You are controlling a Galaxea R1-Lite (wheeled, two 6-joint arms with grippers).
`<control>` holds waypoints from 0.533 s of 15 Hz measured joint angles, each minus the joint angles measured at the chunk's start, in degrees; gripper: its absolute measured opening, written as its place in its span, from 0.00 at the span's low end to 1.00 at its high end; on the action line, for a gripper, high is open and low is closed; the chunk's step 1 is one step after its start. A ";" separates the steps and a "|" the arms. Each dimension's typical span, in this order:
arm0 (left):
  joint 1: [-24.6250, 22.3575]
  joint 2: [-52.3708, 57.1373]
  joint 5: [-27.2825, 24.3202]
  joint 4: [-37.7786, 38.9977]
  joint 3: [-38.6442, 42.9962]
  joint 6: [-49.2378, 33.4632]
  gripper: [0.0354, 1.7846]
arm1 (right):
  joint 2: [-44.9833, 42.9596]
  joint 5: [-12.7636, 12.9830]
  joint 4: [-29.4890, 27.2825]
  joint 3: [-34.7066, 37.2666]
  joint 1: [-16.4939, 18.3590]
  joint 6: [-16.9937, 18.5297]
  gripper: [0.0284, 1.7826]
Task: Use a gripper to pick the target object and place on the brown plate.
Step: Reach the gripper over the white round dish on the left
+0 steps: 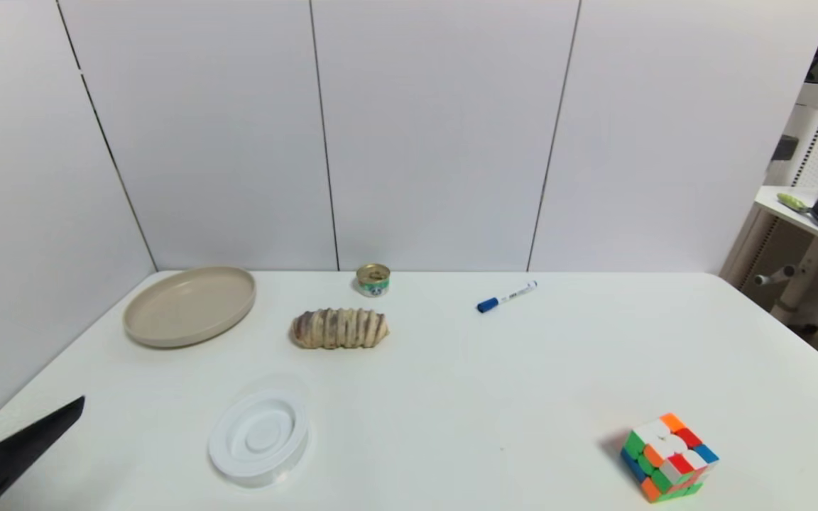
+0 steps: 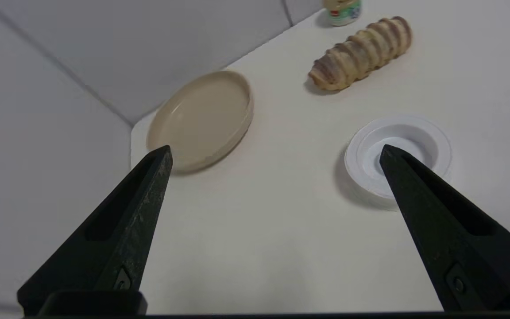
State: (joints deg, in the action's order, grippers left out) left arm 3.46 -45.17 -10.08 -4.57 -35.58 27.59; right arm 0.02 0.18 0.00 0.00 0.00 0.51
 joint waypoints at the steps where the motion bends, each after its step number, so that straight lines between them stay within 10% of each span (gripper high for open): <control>1: 1.96 -4.52 -2.40 -4.99 -5.89 3.56 0.94 | 0.00 -0.02 0.00 0.00 0.00 0.01 0.95; 8: 15.71 -30.90 -2.47 -41.90 -28.05 10.45 0.94 | 0.00 0.00 0.00 0.00 0.00 0.01 0.95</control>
State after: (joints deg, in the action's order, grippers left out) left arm 19.18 -76.07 -12.56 -46.47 -63.63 38.03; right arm 0.02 0.18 0.00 0.00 0.00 0.52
